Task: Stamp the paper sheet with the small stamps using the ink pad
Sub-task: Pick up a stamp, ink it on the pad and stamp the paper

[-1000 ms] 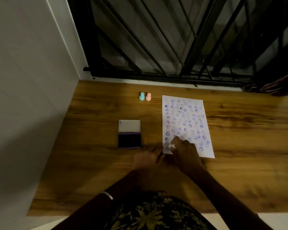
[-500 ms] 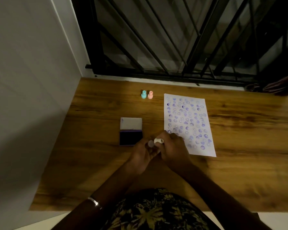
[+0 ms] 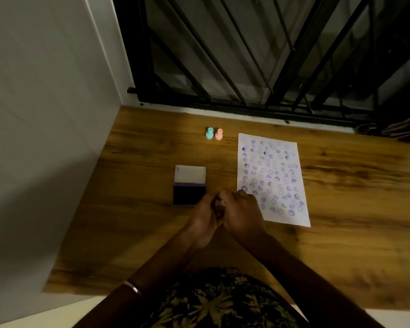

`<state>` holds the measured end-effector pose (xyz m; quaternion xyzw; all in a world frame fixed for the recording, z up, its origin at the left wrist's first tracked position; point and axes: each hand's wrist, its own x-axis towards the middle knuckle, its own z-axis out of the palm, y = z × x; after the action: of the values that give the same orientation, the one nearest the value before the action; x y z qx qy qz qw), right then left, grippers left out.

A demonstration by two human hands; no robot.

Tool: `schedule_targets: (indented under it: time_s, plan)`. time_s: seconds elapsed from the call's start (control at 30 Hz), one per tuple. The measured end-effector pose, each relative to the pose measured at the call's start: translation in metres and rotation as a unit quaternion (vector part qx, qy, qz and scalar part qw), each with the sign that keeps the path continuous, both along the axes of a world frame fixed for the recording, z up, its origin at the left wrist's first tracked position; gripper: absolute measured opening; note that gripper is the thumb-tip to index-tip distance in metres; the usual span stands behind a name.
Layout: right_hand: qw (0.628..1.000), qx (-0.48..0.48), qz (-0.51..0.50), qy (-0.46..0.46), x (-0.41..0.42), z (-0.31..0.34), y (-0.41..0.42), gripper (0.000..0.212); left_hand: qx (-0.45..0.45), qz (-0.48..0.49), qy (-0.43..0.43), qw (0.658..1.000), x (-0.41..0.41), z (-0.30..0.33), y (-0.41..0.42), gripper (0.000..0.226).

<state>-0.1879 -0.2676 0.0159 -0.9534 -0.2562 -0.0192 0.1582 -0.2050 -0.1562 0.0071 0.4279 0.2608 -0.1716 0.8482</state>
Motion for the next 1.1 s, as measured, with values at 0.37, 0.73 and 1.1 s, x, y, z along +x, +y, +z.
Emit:
schedule_targets:
  time_s: [0.37,0.73,1.1]
  plan:
    - [0.999,0.032,0.009,0.024,0.025,-0.005,0.000,0.030,0.042,-0.016,0.021,0.999,0.023,0.009,0.005,0.036]
    - [0.998,-0.023,-0.027,0.045,0.125,-0.001,0.003,0.023,0.464,-0.009,-0.173,0.869,0.054,-0.017,0.031,0.021]
    - [0.990,0.017,-0.101,0.099,0.209,-0.008,0.021,0.021,0.512,-0.020,-0.227,0.828,0.072,-0.022,0.028,0.016]
